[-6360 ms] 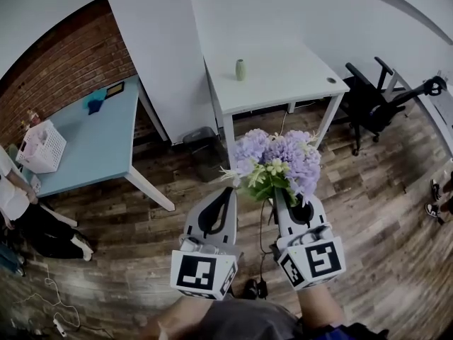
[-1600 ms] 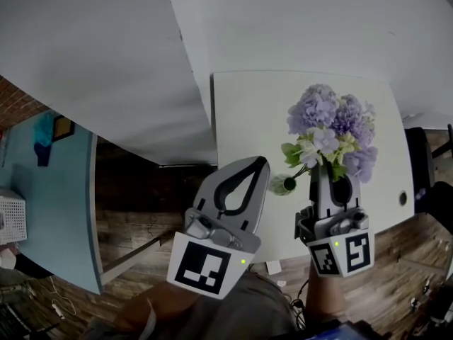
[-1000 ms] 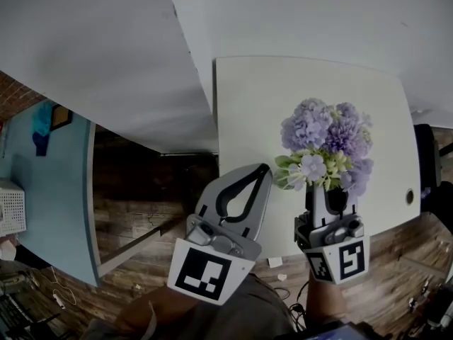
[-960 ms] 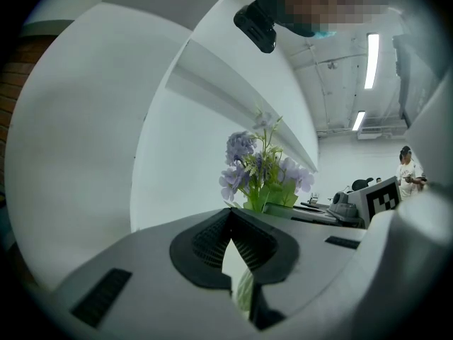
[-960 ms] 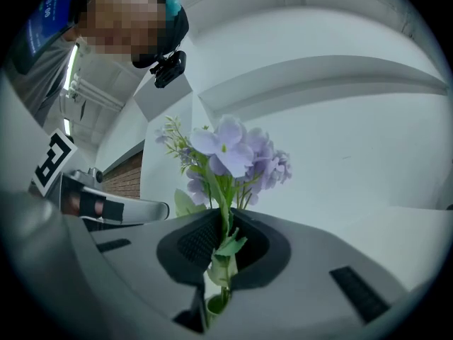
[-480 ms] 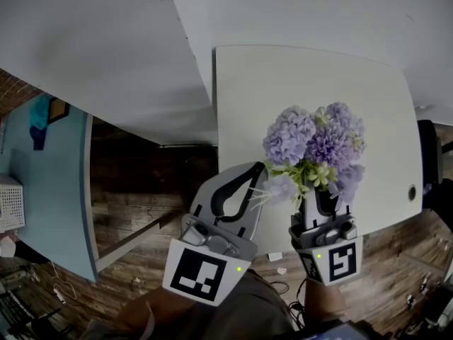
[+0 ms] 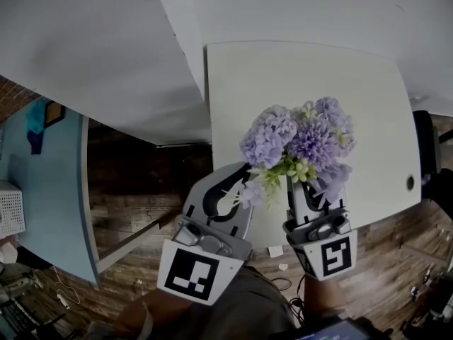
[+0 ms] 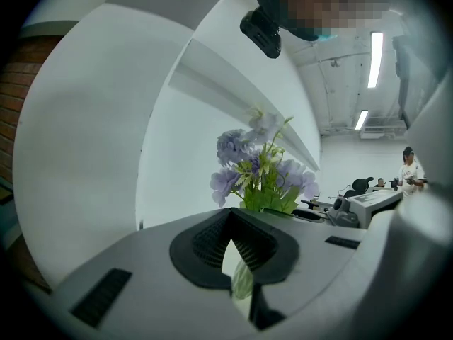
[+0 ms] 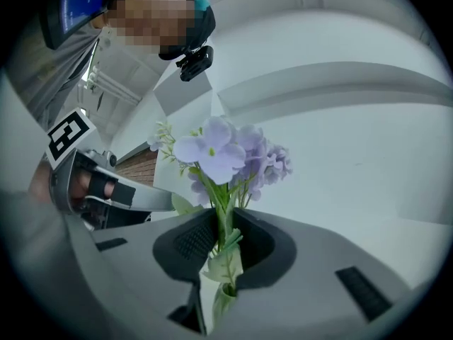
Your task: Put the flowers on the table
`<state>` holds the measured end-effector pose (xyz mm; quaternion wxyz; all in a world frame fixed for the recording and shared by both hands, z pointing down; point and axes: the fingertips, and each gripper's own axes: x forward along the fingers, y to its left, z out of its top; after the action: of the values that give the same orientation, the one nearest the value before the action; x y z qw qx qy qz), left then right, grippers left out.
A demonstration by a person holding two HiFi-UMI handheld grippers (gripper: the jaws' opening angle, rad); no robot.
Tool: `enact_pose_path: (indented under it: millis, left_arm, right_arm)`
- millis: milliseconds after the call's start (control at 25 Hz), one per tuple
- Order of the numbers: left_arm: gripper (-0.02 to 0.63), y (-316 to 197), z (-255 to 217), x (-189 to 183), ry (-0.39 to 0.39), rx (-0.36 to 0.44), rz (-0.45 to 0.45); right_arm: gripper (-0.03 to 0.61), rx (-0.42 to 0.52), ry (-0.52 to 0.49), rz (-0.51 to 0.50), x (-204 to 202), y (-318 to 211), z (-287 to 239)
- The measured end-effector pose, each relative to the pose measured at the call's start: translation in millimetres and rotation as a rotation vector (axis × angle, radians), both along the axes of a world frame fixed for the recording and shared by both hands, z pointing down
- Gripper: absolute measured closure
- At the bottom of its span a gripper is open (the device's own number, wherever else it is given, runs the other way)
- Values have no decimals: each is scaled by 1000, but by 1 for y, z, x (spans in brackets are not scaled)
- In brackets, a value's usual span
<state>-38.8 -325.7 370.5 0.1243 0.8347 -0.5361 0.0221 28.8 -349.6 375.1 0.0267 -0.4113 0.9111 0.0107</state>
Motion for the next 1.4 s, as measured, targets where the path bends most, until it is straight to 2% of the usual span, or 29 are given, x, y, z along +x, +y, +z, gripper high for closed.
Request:
enact_pose_path:
  millis: [480,760,1080,1400]
  left_arm:
    - [606,7,2,3,-2,3,3]
    - [606,7,3,4,-8,0,12]
    - [606,8,8,4,-10,-1,15]
    - [606,22,-6,17,-13,17,25]
  right_arm:
    - [419,-42,9,40,6,2,9]
    - [408,-60,-10,58,7,-1,12]
    - [408,-91,16,61,7,0,27]
    - [408,-84,-15,52,17,16,12]
